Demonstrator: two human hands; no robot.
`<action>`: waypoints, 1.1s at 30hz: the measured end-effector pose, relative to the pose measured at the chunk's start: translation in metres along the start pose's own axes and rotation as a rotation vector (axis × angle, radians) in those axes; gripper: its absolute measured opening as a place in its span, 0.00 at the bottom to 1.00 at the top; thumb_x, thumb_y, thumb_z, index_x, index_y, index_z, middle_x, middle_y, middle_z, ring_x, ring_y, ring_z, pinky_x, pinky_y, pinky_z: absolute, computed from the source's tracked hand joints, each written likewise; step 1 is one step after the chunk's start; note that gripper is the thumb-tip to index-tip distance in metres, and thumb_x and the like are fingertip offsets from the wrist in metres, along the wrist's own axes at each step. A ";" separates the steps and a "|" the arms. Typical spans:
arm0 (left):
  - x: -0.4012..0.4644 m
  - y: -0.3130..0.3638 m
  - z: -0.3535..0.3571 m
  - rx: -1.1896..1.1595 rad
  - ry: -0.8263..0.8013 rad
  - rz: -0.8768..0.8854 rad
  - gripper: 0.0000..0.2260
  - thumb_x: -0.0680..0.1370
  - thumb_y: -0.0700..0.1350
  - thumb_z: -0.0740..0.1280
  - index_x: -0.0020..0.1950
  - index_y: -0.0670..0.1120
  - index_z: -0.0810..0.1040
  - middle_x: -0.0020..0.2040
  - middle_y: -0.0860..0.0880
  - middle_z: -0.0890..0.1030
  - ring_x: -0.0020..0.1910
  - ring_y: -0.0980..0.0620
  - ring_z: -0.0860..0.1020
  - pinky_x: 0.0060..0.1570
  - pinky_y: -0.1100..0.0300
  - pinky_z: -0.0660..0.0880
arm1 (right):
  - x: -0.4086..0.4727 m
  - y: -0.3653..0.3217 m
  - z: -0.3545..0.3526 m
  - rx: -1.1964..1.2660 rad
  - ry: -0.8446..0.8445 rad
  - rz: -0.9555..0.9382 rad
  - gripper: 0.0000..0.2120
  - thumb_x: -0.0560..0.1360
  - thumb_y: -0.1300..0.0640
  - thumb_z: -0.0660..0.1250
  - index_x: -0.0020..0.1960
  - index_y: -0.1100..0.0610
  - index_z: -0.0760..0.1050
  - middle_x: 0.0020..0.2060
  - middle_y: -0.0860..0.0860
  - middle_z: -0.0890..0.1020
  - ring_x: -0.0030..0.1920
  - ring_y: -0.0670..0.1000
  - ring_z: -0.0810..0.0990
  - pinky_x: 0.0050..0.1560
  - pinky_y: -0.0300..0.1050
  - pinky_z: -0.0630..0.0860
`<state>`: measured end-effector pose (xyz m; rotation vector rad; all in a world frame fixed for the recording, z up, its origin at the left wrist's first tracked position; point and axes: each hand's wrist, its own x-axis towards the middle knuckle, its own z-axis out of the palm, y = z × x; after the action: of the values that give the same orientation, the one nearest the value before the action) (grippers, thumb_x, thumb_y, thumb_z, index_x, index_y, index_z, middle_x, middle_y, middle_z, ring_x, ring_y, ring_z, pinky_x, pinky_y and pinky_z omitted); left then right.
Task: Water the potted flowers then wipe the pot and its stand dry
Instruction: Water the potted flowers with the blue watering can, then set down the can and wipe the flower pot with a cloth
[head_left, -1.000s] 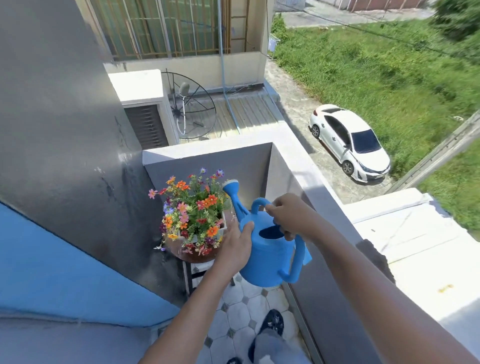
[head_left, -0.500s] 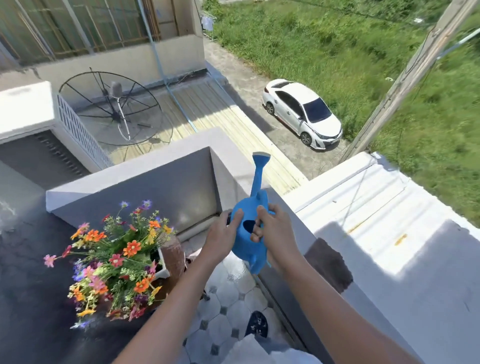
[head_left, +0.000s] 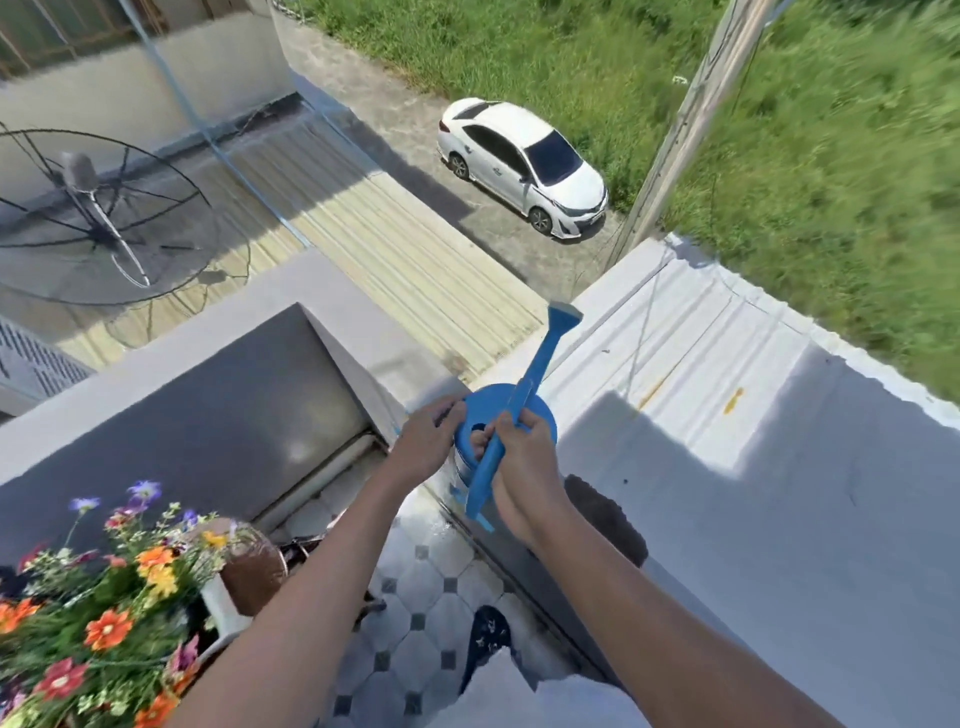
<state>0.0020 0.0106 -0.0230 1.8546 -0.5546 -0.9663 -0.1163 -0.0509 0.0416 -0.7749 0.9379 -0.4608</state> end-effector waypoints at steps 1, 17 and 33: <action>0.003 0.001 0.001 0.005 -0.011 0.005 0.10 0.79 0.55 0.60 0.52 0.64 0.80 0.54 0.54 0.84 0.55 0.51 0.82 0.60 0.44 0.76 | 0.005 0.002 -0.003 0.014 0.004 0.000 0.03 0.84 0.62 0.57 0.55 0.59 0.69 0.34 0.54 0.72 0.32 0.49 0.75 0.37 0.42 0.74; -0.010 0.022 0.015 0.142 0.131 0.022 0.13 0.81 0.51 0.59 0.60 0.48 0.78 0.53 0.50 0.83 0.55 0.51 0.80 0.54 0.57 0.75 | 0.008 0.005 -0.049 -0.478 -0.091 -0.112 0.16 0.83 0.56 0.61 0.70 0.53 0.70 0.53 0.53 0.83 0.45 0.42 0.84 0.42 0.34 0.80; -0.052 0.049 0.163 0.465 -0.154 0.153 0.11 0.81 0.46 0.59 0.59 0.46 0.76 0.52 0.49 0.80 0.47 0.54 0.76 0.48 0.61 0.73 | 0.003 0.048 -0.195 -0.766 0.360 -0.078 0.13 0.79 0.67 0.59 0.54 0.55 0.78 0.43 0.50 0.80 0.44 0.50 0.81 0.41 0.39 0.73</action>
<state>-0.1594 -0.0615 0.0006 2.1118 -1.0722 -0.9370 -0.2794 -0.0975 -0.0667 -1.4553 1.4538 -0.3052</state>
